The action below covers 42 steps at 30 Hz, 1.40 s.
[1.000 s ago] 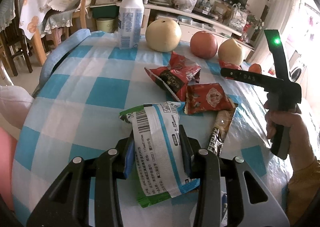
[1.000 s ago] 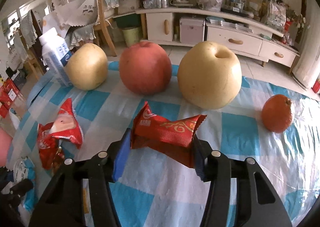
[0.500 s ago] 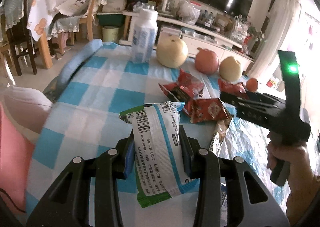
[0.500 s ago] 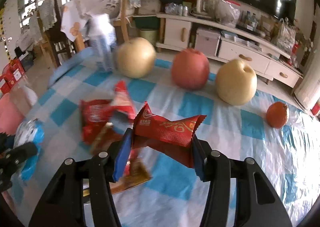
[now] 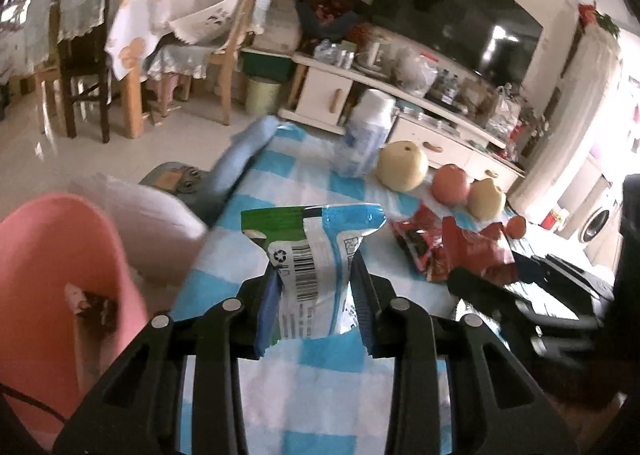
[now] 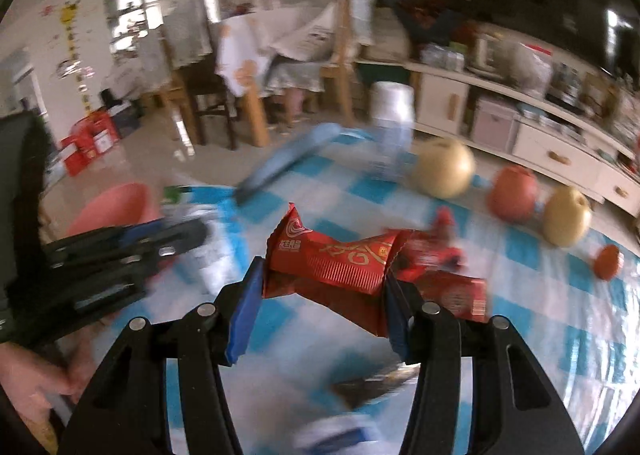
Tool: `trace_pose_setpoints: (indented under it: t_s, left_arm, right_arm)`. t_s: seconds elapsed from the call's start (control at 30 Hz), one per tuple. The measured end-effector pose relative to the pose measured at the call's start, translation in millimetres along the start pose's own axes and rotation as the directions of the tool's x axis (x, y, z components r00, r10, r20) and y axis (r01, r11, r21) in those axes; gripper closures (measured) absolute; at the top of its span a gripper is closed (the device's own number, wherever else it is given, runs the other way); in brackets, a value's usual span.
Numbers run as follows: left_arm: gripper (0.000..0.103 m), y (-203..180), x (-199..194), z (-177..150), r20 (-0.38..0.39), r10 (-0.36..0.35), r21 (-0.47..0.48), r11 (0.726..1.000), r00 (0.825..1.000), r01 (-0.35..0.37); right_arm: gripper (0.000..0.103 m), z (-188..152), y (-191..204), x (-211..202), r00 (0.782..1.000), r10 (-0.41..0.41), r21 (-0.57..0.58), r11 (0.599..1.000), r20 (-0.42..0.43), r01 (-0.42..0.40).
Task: Collect trash
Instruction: 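Lift and carry the packet and red wrapper in both grippers over the pink basin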
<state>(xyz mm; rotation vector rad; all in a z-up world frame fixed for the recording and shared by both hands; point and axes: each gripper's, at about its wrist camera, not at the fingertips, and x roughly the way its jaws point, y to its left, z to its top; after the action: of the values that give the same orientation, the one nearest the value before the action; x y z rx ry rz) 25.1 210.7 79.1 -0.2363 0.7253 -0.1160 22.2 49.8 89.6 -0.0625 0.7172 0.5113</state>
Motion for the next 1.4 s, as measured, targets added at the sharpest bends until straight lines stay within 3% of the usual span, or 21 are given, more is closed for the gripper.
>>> trace_pose_setpoints:
  t_s: [0.1,0.23,0.33,0.4,0.5,0.53,0.7,0.83,0.93,1.0,1.13,1.23,1.3,1.4]
  left_arm:
    - [0.068,18.6,2.7,-3.5,-0.039,0.006,-0.033,0.999,0.999,-0.008]
    - [0.068,28.0,7.6,-7.9,-0.083,0.001,-0.016,1.0,0.997,-0.003]
    - [0.068,21.8,10.9,-11.1,-0.114,-0.059,0.012,0.998,0.992,0.061]
    - [0.068,16.0,15.0,-15.7,-0.158,-0.121,0.02,0.992,0.98,0.126]
    - [0.068,-0.1,24.5,-29.6,-0.251,-0.197,0.061,0.974,0.948,0.219]
    - [0.067,-6.8,25.3,-34.2,-0.257,-0.19,0.078,0.973,0.948,0.216]
    - [0.028,-18.0,34.1,-42.5,-0.261,-0.123,0.093,0.984,0.958,0.151]
    - [0.016,-17.8,44.2,-44.5,-0.247,-0.033,0.106,0.993,0.969,0.061]
    - [0.016,-13.0,57.2,-46.9,-0.28,0.028,0.104,0.995,0.96,0.001]
    - [0.015,-14.4,60.3,-44.5,-0.27,0.043,0.117,0.993,0.962,-0.012]
    - [0.016,-9.3,62.7,-39.1,-0.257,0.041,0.046,0.999,0.965,-0.03]
    - [0.029,-10.1,63.2,-37.9,-0.241,0.051,0.03,0.999,0.969,-0.045]
    - [0.047,-7.8,62.5,-37.1,-0.23,0.049,0.005,0.999,0.972,-0.049]
    - [0.055,-3.7,61.8,-35.9,-0.225,0.024,-0.039,0.999,0.974,-0.034]
  right_arm:
    - [0.048,-2.5,21.8,-2.5,1.0,0.009,-0.013,1.0,0.0,-0.009]
    - [0.048,-14.6,18.8,-8.7,1.0,-0.019,0.019,1.0,-0.023,0.02]
    - [0.048,-25.6,7.7,-18.5,0.999,-0.043,0.065,0.997,-0.028,0.045]
    - [0.048,-32.0,3.6,-25.4,0.998,-0.059,0.089,0.994,-0.027,0.061]
    - [0.048,-39.8,-1.9,-32.0,0.997,-0.069,0.108,0.992,-0.026,0.071]
    - [0.048,-42.4,-2.1,-34.0,0.997,-0.076,0.106,0.991,-0.026,0.078]
    - [0.048,-46.0,-6.3,-37.3,0.997,-0.081,0.09,0.993,-0.018,0.082]
    - [0.048,-48.5,-8.6,-36.5,0.997,-0.072,0.075,0.994,-0.024,0.073]
    - [0.048,-52.0,-12.7,-31.7,0.998,-0.054,0.083,0.995,-0.04,0.057]
    - [0.048,-53.7,-13.6,-29.6,0.998,-0.046,0.088,0.995,-0.045,0.05]
    - [0.048,-56.3,-13.6,-28.5,0.998,-0.027,0.085,0.996,-0.051,0.032]
    - [0.048,-57.9,-13.6,-26.7,0.998,-0.019,0.084,0.996,-0.059,0.024]
    - [0.048,-58.5,-14.0,-25.8,0.998,-0.017,0.085,0.996,-0.065,0.023]
    - [0.048,-59.2,-14.0,-25.3,0.998,-0.014,0.09,0.996,-0.068,0.02]
